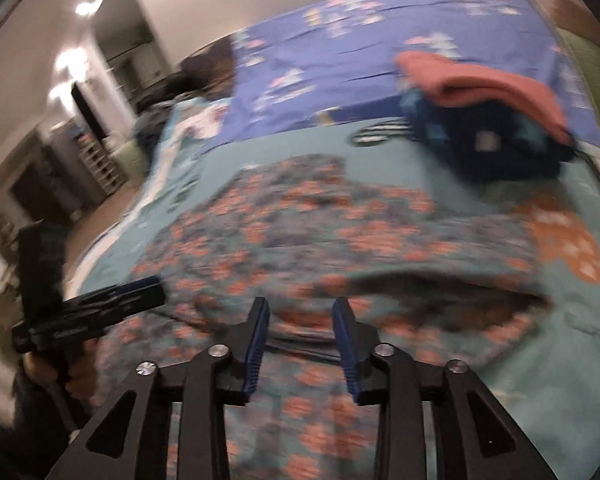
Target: Fold small clothes
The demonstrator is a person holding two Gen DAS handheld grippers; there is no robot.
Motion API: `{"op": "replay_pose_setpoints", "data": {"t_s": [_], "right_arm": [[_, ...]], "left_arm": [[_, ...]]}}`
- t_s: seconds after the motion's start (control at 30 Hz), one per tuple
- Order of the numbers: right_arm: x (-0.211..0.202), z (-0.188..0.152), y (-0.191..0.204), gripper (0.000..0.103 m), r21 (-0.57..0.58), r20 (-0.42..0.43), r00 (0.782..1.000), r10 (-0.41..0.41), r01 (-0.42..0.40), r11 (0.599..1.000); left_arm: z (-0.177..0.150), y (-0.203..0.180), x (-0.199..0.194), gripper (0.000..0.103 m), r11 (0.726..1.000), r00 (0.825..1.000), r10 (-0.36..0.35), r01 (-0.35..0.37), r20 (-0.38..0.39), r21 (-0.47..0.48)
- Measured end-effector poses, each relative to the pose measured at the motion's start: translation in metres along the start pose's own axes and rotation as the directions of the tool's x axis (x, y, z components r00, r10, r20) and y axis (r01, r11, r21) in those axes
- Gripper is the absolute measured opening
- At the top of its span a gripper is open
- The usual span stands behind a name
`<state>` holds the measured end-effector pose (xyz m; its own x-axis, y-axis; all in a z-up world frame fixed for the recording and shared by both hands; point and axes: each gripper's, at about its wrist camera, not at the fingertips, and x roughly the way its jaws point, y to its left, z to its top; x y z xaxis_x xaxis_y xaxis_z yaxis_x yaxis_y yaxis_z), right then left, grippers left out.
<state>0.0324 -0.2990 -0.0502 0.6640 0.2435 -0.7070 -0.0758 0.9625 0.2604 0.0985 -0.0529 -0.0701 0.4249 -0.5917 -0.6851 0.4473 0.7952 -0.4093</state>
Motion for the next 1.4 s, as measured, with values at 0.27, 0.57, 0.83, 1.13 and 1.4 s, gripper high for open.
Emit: {"op": "replay_pose_setpoints", "data": {"t_s": [0.27,0.57,0.83,1.13,1.4], "right_arm": [[-0.016,-0.014,-0.031,0.051,0.038,0.002,0.985,-0.171,0.171,0.984],[-0.008,-0.018,-0.083,0.053,0.184,-0.067,0.961,-0.270,0.277,0.943],[0.016,-0.019,-0.047,0.054,0.044,-0.075,0.976,-0.205,0.209,0.977],[0.017,-0.004,-0.027,0.005,-0.022,0.023,0.965,-0.261,0.261,0.965],[0.025,-0.029,-0.009,0.022,-0.235,-0.138,0.969,-0.205,0.169,0.957]], "left_arm": [[0.019,-0.025,0.062,0.011,0.999,0.991,-0.023,0.026,-0.130,0.019],[0.077,-0.036,-0.052,0.010,0.996,0.972,-0.026,0.005,0.234,0.087],[0.063,0.037,-0.052,0.010,0.988,0.971,0.149,-0.141,0.186,-0.056],[0.074,0.043,-0.076,0.010,0.988,0.959,0.144,-0.128,0.242,-0.080],[0.037,0.104,-0.074,0.011,0.965,0.956,0.237,-0.211,0.171,-0.155]]}}
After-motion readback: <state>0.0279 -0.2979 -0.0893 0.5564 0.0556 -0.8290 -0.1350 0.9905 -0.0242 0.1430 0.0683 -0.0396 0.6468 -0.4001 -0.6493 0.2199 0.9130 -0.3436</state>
